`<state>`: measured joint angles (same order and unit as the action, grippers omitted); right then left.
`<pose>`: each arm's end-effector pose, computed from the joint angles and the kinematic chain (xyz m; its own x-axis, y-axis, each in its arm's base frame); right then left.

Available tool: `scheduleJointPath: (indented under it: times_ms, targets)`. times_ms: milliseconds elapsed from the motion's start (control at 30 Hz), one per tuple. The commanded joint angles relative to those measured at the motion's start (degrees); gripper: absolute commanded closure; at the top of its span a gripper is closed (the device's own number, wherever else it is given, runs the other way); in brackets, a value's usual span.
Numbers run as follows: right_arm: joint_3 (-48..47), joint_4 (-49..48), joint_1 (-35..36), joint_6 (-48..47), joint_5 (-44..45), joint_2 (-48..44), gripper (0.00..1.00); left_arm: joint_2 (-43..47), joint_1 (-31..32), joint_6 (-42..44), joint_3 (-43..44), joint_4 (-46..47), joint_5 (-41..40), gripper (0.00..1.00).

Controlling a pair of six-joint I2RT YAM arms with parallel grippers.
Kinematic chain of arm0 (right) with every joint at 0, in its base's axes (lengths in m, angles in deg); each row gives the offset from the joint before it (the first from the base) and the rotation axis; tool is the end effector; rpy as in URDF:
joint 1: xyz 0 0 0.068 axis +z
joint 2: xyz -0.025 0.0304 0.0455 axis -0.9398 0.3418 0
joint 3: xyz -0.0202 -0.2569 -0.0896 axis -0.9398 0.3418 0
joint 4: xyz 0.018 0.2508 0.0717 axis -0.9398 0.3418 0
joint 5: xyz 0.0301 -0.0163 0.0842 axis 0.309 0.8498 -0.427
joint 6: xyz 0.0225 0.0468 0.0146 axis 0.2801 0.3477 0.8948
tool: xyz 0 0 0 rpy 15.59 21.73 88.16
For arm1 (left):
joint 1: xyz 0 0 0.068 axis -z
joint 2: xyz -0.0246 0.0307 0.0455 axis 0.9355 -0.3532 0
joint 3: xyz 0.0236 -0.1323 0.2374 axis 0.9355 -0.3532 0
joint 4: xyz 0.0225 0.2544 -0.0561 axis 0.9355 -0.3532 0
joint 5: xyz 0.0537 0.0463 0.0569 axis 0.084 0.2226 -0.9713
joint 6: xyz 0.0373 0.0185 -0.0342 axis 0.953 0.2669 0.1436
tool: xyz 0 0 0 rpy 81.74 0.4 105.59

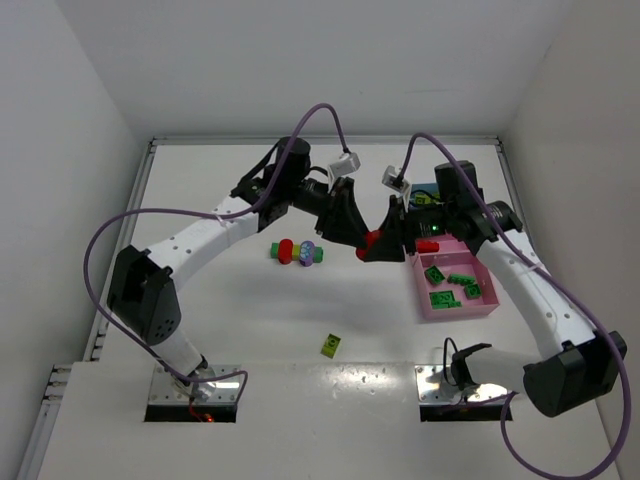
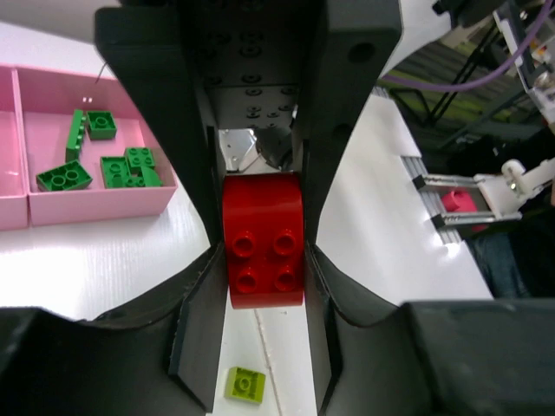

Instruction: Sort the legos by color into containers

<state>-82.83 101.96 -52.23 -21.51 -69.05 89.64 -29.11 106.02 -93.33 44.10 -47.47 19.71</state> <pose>0.2221 0.1039 0.3402 -0.6013 -0.2332 -0.7643 -0.7962 0.2562 0.5482 0.2739 -0.2466 0.3593 -0.4793 0.2621 -0.8376 0.8079 -0.2412 -0.5377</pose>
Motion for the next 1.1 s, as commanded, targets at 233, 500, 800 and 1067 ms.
scheduleJointPath:
  times_ms: [233, 500, 800, 1067]
  targets:
    - [-1.9, -4.4, 0.1, 0.6, 2.5, -0.1, 1.0, 0.0, 2.1, 2.4, 0.8, -0.9, -0.8, 1.0]
    - [5.6, 0.5, -1.0, -6.0, 4.4, -5.5, 1.0, 1.8, -1.2, 8.6, 7.5, -8.6, -5.3, 1.0]
    - [10.0, 4.3, -2.8, -8.4, 5.0, -11.0, 1.0, 1.8, -8.5, 8.6, 10.3, -9.1, -5.3, 1.0]
    - [11.9, 5.4, -4.0, -8.9, 5.0, -11.6, 1.0, 2.9, -13.1, 7.1, 10.3, -7.3, -4.3, 1.0]
